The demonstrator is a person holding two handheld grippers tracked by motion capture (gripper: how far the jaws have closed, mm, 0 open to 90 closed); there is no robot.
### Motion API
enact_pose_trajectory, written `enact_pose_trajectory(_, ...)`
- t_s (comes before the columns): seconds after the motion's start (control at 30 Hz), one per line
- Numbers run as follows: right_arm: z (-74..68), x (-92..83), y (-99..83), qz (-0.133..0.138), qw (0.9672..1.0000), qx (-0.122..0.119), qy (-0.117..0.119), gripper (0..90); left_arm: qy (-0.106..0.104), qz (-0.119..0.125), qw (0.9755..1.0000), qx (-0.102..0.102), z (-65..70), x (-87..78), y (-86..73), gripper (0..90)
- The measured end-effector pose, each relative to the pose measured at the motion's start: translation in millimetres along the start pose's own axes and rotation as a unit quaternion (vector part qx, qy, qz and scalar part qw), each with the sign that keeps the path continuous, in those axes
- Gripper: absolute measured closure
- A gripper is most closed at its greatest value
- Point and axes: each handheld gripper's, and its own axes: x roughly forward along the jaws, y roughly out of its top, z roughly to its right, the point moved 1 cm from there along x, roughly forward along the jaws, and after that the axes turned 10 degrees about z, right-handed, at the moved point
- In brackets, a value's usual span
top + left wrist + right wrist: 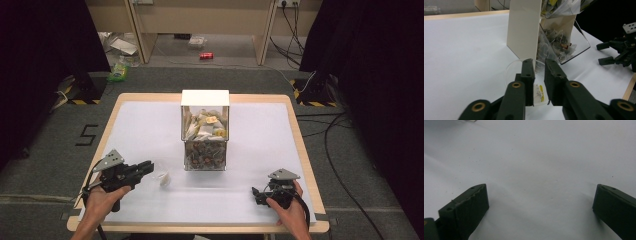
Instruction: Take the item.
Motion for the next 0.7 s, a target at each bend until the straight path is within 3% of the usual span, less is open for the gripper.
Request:
enact_pose_trajectory(0.37,-0.2,0.0,0.0,0.0,1.0,0.001,0.0,1.0,0.022,0.012,0.9997,-0.004,-10.6,-3.9,6.7,53.9)
enact_pose_trajectory(0.7,0.1,0.0,0.0,0.0,1.0,-0.001,0.0,1.0,0.056,0.011,0.9984,-0.008,-33.3,-8.5,7.4,40.5)
